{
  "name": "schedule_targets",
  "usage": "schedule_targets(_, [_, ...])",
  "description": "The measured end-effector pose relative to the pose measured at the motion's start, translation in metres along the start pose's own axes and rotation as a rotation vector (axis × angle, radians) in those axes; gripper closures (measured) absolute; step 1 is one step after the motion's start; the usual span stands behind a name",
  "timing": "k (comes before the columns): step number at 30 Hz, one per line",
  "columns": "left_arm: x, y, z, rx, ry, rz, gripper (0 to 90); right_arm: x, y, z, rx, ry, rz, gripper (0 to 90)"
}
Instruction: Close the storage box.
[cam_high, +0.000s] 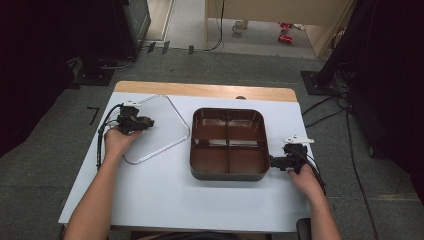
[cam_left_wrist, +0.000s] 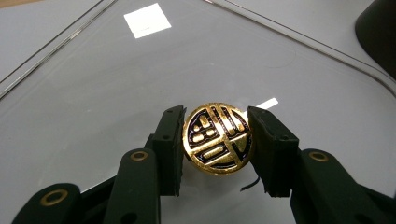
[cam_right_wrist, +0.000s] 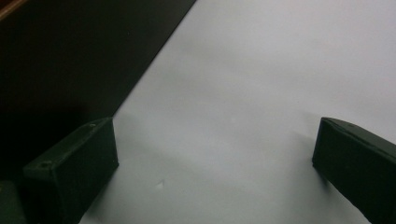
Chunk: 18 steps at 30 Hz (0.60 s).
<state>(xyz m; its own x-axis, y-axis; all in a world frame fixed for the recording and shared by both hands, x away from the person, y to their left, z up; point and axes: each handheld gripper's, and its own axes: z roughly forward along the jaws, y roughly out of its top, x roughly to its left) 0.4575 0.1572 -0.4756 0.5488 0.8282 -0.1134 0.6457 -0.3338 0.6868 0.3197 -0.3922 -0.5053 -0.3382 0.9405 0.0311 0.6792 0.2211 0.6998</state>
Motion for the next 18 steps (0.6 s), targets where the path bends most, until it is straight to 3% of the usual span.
schedule_targets(12, [0.0,0.004,-0.002,0.009,0.009,-0.011,59.5,0.0,0.0,0.0,0.001,0.0,0.0,0.0])
schedule_targets(18, [0.002,0.01,-0.017,-0.013,-0.005,-0.024,59.5,0.0,0.0,0.0,0.001,0.0,0.0,0.0])
